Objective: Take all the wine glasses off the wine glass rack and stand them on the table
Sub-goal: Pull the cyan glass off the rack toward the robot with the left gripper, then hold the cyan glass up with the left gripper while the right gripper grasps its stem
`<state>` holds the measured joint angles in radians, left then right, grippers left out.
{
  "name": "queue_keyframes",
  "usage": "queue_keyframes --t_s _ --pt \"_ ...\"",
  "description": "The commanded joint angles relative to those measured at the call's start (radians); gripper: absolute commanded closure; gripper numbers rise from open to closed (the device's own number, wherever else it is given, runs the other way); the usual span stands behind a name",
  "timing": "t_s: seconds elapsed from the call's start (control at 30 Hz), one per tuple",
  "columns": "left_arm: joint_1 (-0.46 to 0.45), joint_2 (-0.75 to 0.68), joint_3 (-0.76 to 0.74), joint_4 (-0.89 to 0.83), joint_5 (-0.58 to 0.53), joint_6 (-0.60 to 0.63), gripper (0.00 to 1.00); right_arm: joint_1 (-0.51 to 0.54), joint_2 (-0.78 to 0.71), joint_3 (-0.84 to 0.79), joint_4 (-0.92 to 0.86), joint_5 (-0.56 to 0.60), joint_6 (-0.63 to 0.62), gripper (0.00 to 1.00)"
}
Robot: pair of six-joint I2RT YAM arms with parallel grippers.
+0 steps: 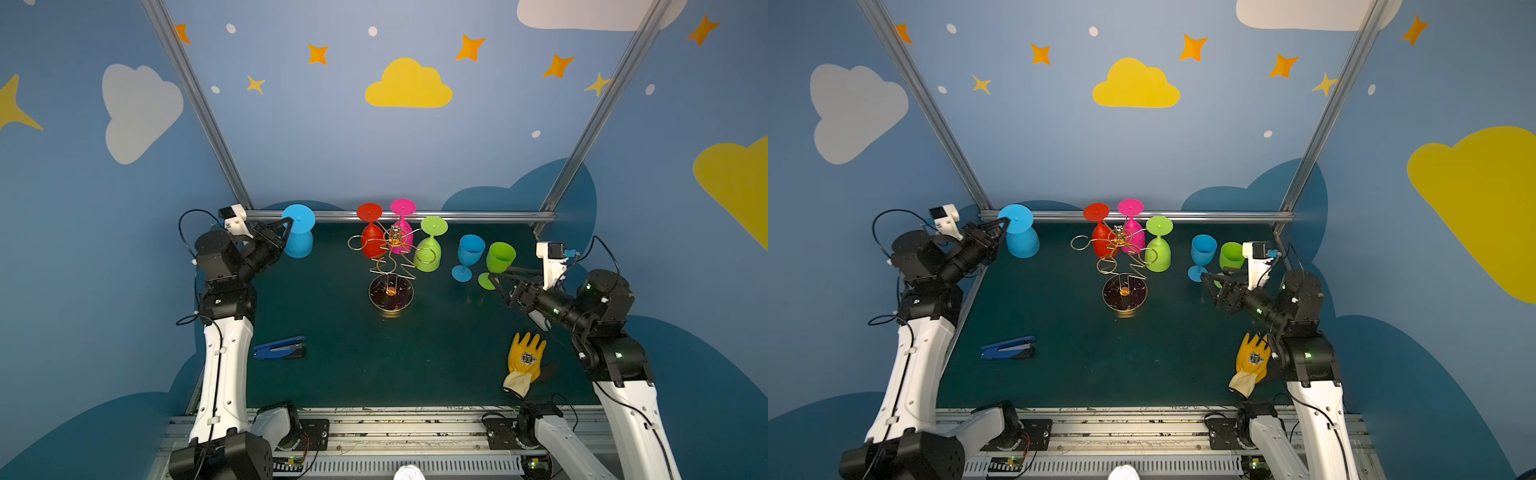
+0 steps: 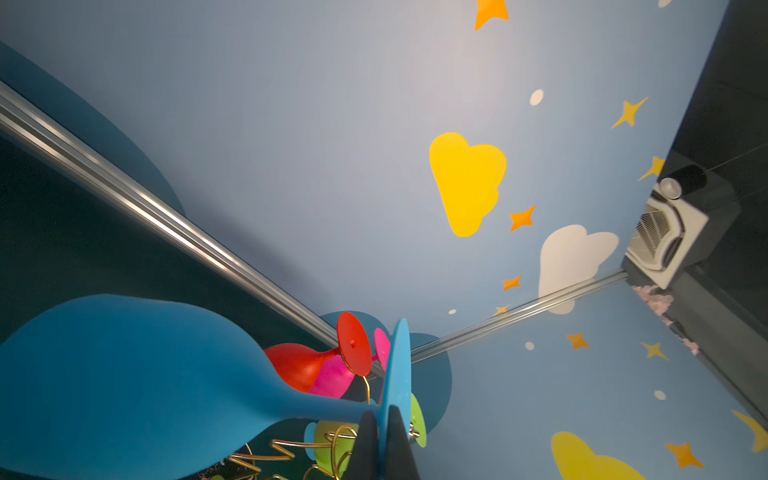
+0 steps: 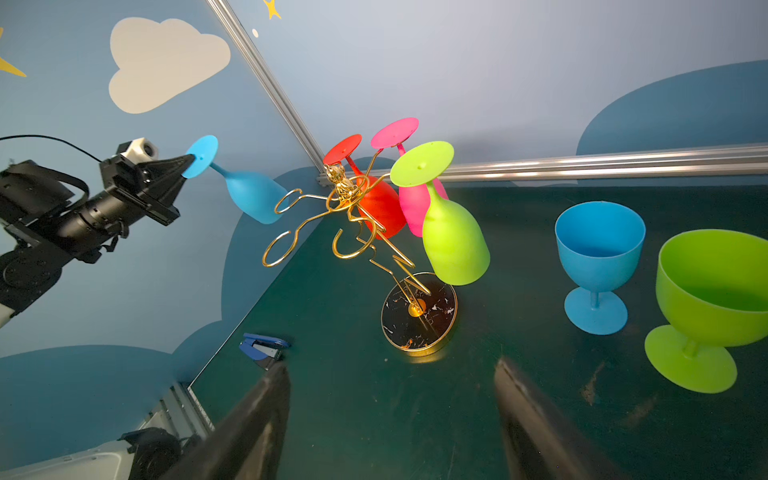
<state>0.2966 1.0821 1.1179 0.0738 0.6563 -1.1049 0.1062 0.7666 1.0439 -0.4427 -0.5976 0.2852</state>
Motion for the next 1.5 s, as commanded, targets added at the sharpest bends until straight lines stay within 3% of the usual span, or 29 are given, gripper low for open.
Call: queue_keyframes --t_s 0.0,0.27,0.57,0.77,0.9,1.17,1.47 --pt "0.046 -0.042 0.022 0.11 0.194 -0.117 0.97 0.007 0.012 0.033 -0.011 -0.013 -0.022 0.24" --pt "0.061 -0.133 0.043 0.129 0.393 -0.205 0.97 0.069 0.032 0.074 -0.008 -0.018 -0.045 0.24" --pt "0.061 -0.178 0.088 0.134 0.504 -0.259 0.97 0.33 0.107 0.166 0.028 0.057 -0.159 0.24" --pt "0.048 -0.174 0.095 0.209 0.512 -0.339 0.97 0.542 0.216 0.236 0.094 0.139 -0.282 0.23" --pt "0.009 -0.171 0.114 0.209 0.498 -0.344 0.97 0.621 0.288 0.256 0.212 0.145 -0.345 0.21" --pt "-0.12 -0.18 0.117 0.148 0.421 -0.301 0.97 0.695 0.44 0.28 0.439 0.114 -0.475 0.15" --pt "-0.211 -0.172 0.087 0.134 0.368 -0.297 0.97 0.73 0.572 0.37 0.547 0.12 -0.531 0.12"
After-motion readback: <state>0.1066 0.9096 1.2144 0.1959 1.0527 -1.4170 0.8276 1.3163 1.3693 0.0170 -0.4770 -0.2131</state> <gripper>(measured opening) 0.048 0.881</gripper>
